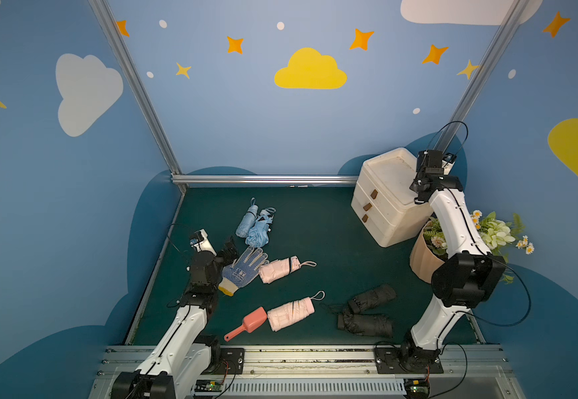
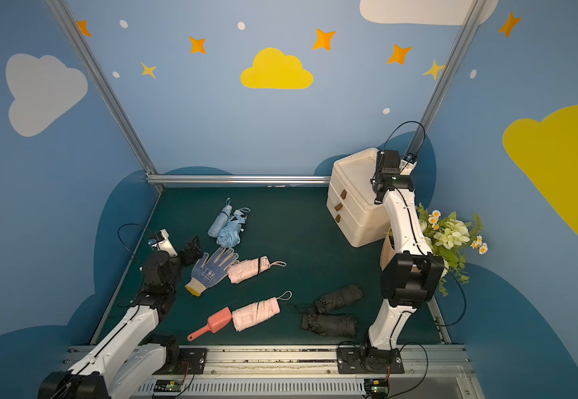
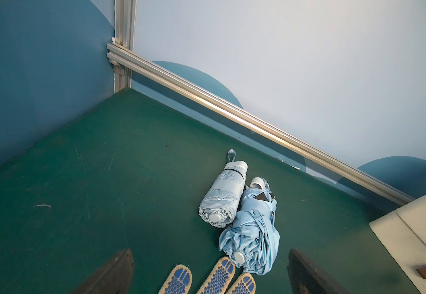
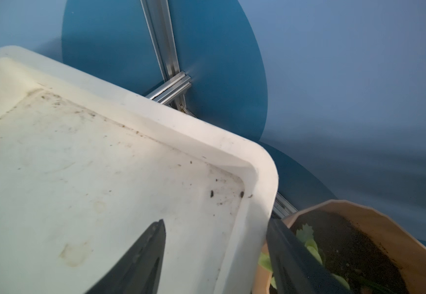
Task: Place the umbrella in the drawer by color
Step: Move the storage box to the center of the board.
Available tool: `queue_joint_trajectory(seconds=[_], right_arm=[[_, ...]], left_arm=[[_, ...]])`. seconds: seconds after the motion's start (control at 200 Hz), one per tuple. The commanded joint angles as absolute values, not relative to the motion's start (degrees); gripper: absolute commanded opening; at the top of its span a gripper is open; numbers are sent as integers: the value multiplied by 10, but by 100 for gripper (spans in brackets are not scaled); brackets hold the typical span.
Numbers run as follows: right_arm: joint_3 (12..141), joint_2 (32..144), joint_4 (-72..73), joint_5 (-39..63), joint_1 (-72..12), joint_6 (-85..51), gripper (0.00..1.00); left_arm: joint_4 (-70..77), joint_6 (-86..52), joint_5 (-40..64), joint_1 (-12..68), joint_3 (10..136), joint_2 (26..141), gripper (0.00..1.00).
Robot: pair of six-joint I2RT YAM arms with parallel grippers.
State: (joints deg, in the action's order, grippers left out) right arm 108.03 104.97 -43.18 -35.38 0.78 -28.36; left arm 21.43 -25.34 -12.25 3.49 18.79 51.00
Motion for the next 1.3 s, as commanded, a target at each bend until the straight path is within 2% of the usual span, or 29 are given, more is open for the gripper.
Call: queue_joint_trajectory(seconds=[0.0,0.24,0.38,0.526,0.656,0.921,1.291], right_arm=[[1065,1060,-448,-320,16,-306,64],[1061,1067,-451,-274,26,-321,50],[1058,1067,-455,-239,26,-322,36],[1059,1061,-464,-196,23,-311,17],[1053,1051,-465,-161,13,-308,9],[1052,1058,-417,-109,-59,-263,7],[1167,1165,-420,-57,-180,-126,9]], left_arm=[[217,-255,-127,33,187,508,100],[220,-261,-127,34,188,517,100],[220,-263,-128,33,188,520,100],[218,-260,-125,34,189,517,100],[218,-261,-121,33,190,518,100],[217,-258,-65,34,204,529,100],[182,-233,7,74,257,533,100]])
